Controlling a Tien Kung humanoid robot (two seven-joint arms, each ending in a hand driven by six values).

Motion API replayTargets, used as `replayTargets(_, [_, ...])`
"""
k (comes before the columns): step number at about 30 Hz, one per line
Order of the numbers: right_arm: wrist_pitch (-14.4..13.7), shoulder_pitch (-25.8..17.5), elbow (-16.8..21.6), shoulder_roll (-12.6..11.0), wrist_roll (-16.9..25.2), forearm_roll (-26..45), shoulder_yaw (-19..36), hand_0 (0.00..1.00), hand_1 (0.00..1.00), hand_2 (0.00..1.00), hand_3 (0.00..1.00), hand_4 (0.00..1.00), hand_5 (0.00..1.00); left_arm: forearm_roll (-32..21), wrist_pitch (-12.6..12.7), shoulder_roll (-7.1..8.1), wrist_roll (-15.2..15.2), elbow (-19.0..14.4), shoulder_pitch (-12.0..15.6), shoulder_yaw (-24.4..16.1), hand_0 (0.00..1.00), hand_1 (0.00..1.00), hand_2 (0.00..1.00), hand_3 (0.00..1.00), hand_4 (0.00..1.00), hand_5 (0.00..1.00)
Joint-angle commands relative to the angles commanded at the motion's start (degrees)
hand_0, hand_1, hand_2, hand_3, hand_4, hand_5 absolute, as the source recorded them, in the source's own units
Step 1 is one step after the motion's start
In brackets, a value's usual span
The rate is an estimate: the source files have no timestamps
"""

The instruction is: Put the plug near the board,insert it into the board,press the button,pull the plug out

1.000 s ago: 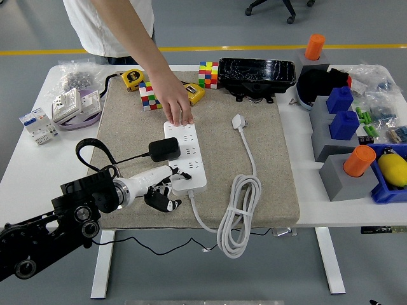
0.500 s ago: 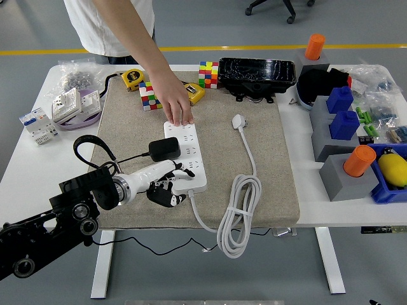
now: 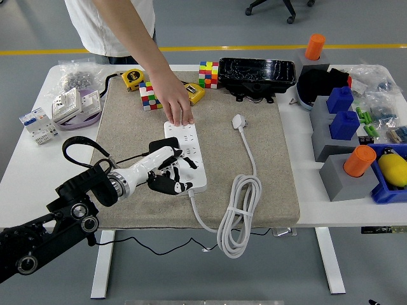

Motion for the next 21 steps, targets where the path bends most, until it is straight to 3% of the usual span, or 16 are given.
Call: replayTargets(21, [0.0, 0.1, 0.0, -0.5, 0.0, 0.1, -0.5, 0.677, 0.687, 0.694, 0.596, 0.933, 0.528, 0.3, -0.5, 0.36, 1.0, -0.3, -0.3, -0.1, 0.285, 0.304, 0.423, 0.585, 0.741, 0.219])
